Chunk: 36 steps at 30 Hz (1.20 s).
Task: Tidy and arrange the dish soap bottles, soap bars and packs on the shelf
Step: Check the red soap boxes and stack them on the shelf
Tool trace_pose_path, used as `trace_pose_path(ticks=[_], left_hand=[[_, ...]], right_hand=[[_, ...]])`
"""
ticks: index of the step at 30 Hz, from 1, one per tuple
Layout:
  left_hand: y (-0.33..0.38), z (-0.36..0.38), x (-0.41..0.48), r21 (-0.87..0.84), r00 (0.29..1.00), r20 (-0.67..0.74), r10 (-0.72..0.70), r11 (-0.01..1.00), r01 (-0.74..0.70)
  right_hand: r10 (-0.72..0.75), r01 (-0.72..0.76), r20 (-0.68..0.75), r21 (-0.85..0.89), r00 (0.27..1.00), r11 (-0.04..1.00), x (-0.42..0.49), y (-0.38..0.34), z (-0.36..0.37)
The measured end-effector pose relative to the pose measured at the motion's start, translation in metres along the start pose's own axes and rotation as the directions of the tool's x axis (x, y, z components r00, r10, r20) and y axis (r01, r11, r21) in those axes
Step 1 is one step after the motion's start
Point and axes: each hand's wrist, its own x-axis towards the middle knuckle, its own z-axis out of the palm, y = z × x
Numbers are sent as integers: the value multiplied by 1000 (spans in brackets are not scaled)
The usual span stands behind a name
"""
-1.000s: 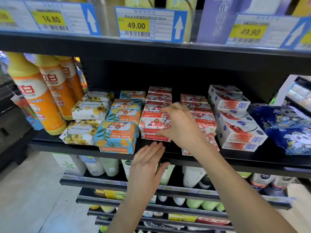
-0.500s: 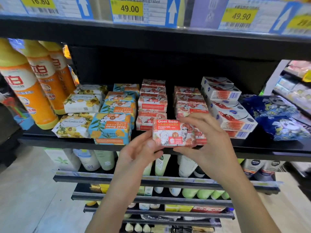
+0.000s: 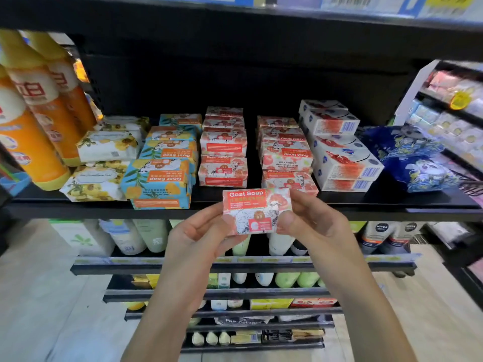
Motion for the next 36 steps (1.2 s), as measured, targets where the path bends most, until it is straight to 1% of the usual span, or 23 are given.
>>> trace_pose_path(ticks=[2,7,11,14,17,20,23,27,32,34,36], left_hand=[[-1,2,-2,18,1000,1,6,1000,-6],[-6,2,-3,61,1000,9,25,998,-26],[-9,5,-3,53,1000,-8,22,998,-22],[-11,7,-2,43,1000,-7,11,999,-10],[-14,9,-3,59,1000,17,-15,998,14],[-14,8,-5,52,998,43,-51,997,49],[-13,5,-5,11,995,60,-83,997,83],[-11,3,-5,-16,994,33,-107,994,108],[-12,-3,-7,-28,996,2,-87,996,87],[-13,-5,-8,-42,997,-18,-71,997,70],[-12,-6,-9,-38,998,-18,-62,997,61]], right_hand=[[42,-41,-25,58,999,998,-1,2,-1],[130,-128,-18,95,991,987,5,13,-7],[134,-133,3,113,991,985,8,17,-13],[100,-101,13,148,995,984,9,21,-19],[-6,-4,53,177,999,984,8,19,-21],[-124,111,47,213,991,971,6,20,-21],[-179,164,55,204,982,965,7,27,-20],[-182,163,86,191,979,968,6,35,-20],[-163,139,135,171,977,975,2,34,-14],[-130,111,145,132,981,985,-1,30,-10],[-61,48,134,98,989,994,-2,27,-8]])
